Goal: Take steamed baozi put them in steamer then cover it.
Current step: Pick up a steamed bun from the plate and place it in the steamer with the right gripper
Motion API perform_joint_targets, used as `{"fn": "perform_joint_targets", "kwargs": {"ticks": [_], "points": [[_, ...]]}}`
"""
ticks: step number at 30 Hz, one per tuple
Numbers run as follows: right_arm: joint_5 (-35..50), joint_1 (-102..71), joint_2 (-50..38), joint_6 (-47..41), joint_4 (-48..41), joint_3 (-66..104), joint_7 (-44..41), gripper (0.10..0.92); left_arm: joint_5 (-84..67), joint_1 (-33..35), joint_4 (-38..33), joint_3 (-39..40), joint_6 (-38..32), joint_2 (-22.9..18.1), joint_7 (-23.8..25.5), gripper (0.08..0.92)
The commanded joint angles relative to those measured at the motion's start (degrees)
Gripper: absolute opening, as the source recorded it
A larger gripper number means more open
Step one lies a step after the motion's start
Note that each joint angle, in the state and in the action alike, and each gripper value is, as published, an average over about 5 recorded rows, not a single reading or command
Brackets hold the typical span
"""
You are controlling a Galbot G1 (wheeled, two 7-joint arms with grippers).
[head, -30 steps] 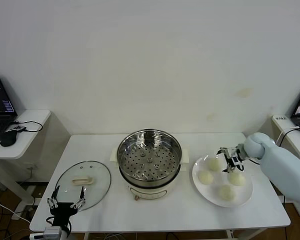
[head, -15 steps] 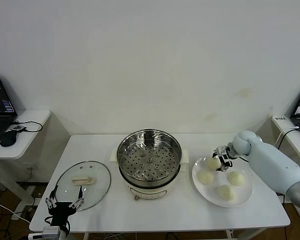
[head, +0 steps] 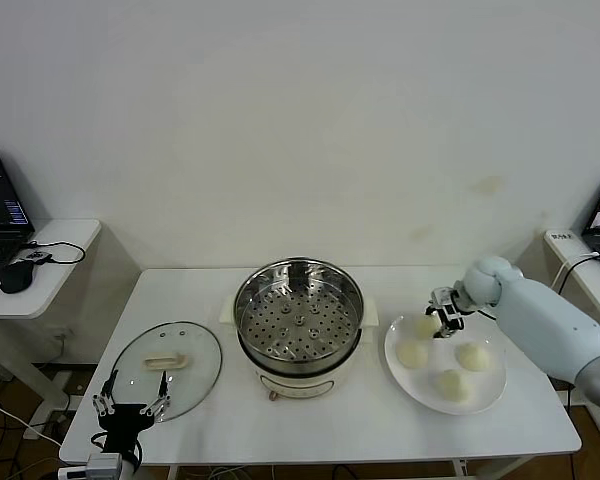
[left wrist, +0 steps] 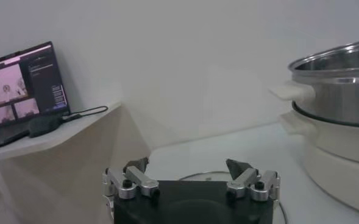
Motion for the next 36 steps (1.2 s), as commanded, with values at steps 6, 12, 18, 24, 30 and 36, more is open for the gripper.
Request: {"fn": "perform_joint_targets", "kwargs": {"ticks": [6, 12, 18, 24, 30, 36], "points": [[15.0, 17.3, -6.8, -3.5, 12.3, -10.9, -0.3, 0.602, -0.4, 0.1, -0.8, 0.2, 0.0, 0.4, 0.1, 0.823], [21.2, 30.9, -0.4, -2.6, 12.2, -20.1, 1.5, 0.602, -1.2, 0.2, -1.9, -0.1, 0.0, 0.8, 0.1, 0.823], [25.1, 36.5, 8.8, 0.0, 11.7, -24.1, 3.5, 0.608, -1.7, 0.9, -3.1, -1.1, 0.0, 0.7, 0.0, 0.823], [23.6, 35.3, 17.6, 5.7, 10.0, -28.3, 4.8, 0.611, -1.9, 1.4, -4.0, -1.8, 0.0, 0.6, 0.0, 0.823], [18.1, 31.4, 23.8, 10.4, 7.3, -30.8, 5.9, 0.611, -2.1, 1.4, -4.8, -2.1, 0.1, 0.4, 0.0, 0.823], [11.4, 28.2, 28.3, 16.7, 2.4, -31.8, 6.1, 0.611, -2.4, 1.0, -4.7, -2.6, 0.2, 0.5, 0.0, 0.823]]}}
